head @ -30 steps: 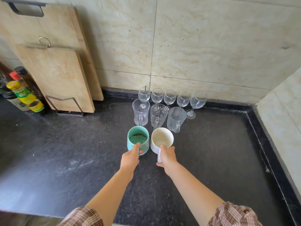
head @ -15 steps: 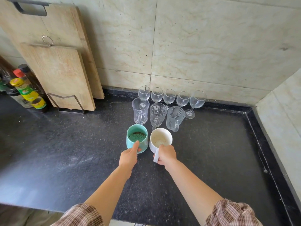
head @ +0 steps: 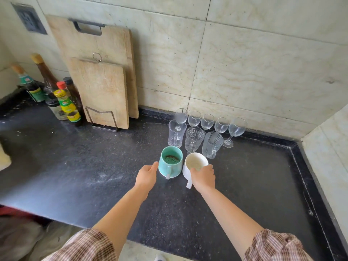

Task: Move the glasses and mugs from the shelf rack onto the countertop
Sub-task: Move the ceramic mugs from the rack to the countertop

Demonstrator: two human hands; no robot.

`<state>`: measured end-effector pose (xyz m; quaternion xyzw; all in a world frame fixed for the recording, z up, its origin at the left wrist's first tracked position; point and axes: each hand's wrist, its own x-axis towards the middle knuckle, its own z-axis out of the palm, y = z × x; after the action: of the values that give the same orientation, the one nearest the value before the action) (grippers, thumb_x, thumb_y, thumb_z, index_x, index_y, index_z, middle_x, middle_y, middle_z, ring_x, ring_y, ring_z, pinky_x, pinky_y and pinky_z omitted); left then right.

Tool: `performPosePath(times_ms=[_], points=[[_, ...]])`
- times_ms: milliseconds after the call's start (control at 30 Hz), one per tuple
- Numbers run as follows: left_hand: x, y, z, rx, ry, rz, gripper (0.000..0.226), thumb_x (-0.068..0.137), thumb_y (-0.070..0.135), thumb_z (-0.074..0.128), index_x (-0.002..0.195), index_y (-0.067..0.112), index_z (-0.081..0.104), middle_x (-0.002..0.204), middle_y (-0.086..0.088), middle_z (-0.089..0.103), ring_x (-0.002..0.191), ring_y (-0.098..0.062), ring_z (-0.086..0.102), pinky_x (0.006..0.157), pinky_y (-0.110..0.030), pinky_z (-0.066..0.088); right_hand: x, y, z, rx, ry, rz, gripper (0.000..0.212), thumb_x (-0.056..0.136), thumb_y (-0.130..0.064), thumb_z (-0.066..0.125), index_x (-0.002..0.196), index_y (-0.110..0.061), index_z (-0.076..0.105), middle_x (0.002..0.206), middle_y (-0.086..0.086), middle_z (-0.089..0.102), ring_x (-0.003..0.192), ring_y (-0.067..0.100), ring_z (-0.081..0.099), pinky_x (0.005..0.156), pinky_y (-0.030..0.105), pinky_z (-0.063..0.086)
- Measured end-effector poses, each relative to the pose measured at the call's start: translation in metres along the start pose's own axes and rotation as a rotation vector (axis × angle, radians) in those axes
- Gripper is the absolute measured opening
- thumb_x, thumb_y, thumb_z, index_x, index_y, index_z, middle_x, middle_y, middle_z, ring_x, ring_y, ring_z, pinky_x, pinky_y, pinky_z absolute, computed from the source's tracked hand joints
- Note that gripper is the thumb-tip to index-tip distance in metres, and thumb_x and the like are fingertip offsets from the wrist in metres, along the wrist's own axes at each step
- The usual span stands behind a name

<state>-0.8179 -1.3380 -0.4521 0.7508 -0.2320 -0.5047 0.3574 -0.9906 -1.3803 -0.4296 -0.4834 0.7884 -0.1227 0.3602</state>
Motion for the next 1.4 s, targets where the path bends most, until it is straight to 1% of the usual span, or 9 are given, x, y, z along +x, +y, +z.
performPosePath(times_ms=[100,133,200,300,400,500,700,933,1400], points=[[-0.019,0.005,-0.037,-0.029,0.055,0.042,0.035,0.094,0.046,0.044,0.093,0.012,0.054,0.067,0.0,0.043,0.064,-0.018,0.043,0.078,-0.036,0.05,-0.026,-0.023,0.008,-0.108,-0.004,-0.3,0.066,0.09,-0.032,0.056,0.14,0.004,0.031,0.142,0.021,0.041,0.128,0.036,0.042,0.102,0.042,0.038],[-0.027,0.005,-0.051,-0.02,0.081,0.081,0.037,0.095,0.044,0.043,0.081,0.01,0.05,0.062,0.002,0.038,0.056,-0.017,0.037,0.066,-0.033,0.047,-0.037,-0.032,0.014,-0.149,-0.025,-0.385,0.063,0.09,-0.033,0.056,0.138,0.002,0.034,0.139,0.019,0.044,0.126,0.035,0.044,0.102,0.042,0.038],[-0.046,-0.001,-0.083,0.049,0.15,0.17,0.043,0.096,0.041,0.04,0.063,0.015,0.03,0.053,0.004,0.026,0.047,-0.015,0.022,0.046,-0.027,0.023,-0.065,-0.05,0.031,-0.226,-0.093,-0.519,0.062,0.091,-0.036,0.053,0.139,-0.001,0.036,0.139,0.017,0.044,0.126,0.033,0.042,0.103,0.041,0.037],[-0.079,-0.022,-0.137,0.092,0.29,0.176,0.04,0.095,0.039,0.039,0.071,0.008,0.032,0.053,0.003,0.032,0.045,-0.015,0.029,0.044,-0.025,0.022,-0.118,-0.071,0.065,-0.339,-0.212,-0.687,0.063,0.092,-0.04,0.051,0.141,-0.004,0.034,0.143,0.015,0.041,0.131,0.032,0.038,0.104,0.041,0.034],[-0.12,-0.055,-0.195,0.088,0.39,0.137,0.033,0.094,0.042,0.042,0.103,0.014,0.056,0.081,-0.009,0.062,0.076,-0.025,0.06,0.063,-0.03,0.039,-0.179,-0.081,0.104,-0.45,-0.338,-0.82,0.063,0.093,-0.042,0.048,0.144,-0.01,0.029,0.148,0.012,0.035,0.133,0.031,0.033,0.104,0.043,0.036],[-0.166,-0.103,-0.256,0.122,0.538,0.121,0.035,0.093,0.041,0.045,0.114,0.016,0.057,0.107,-0.004,0.066,0.09,-0.02,0.058,0.074,-0.029,0.039,-0.249,-0.089,0.142,-0.524,-0.423,-0.966,0.063,0.094,-0.042,0.048,0.145,-0.013,0.026,0.149,0.009,0.033,0.133,0.029,0.033,0.103,0.043,0.039],[-0.271,-0.213,-0.359,0.179,0.777,0.013,0.036,0.092,0.043,0.046,0.116,0.018,0.057,0.109,-0.004,0.068,0.095,-0.021,0.06,0.074,-0.029,0.042,-0.4,-0.078,0.218,-0.607,-0.571,-1.219,0.066,0.092,-0.042,0.05,0.146,-0.013,0.026,0.148,0.011,0.035,0.135,0.03,0.033,0.108,0.043,0.035],[-0.393,-0.323,-0.461,0.206,1.015,-0.143,0.042,0.094,0.039,0.047,0.125,0.012,0.053,0.123,-0.012,0.061,0.114,-0.029,0.056,0.095,-0.038,0.045,-0.565,-0.066,0.296,-0.726,-0.723,-1.525,0.063,0.09,-0.043,0.052,0.141,-0.013,0.032,0.142,0.013,0.04,0.131,0.034,0.037,0.105,0.049,0.037],[-0.535,-0.457,-0.674,0.133,1.346,-0.328,0.03,0.094,0.032,0.044,0.113,0.01,0.055,0.119,-0.014,0.06,0.107,-0.03,0.054,0.09,-0.04,0.043,-0.857,-0.105,0.464,-0.776,-0.906,-2.037,0.064,0.09,-0.039,0.053,0.144,-0.012,0.03,0.141,0.013,0.041,0.128,0.033,0.039,0.102,0.046,0.039]])
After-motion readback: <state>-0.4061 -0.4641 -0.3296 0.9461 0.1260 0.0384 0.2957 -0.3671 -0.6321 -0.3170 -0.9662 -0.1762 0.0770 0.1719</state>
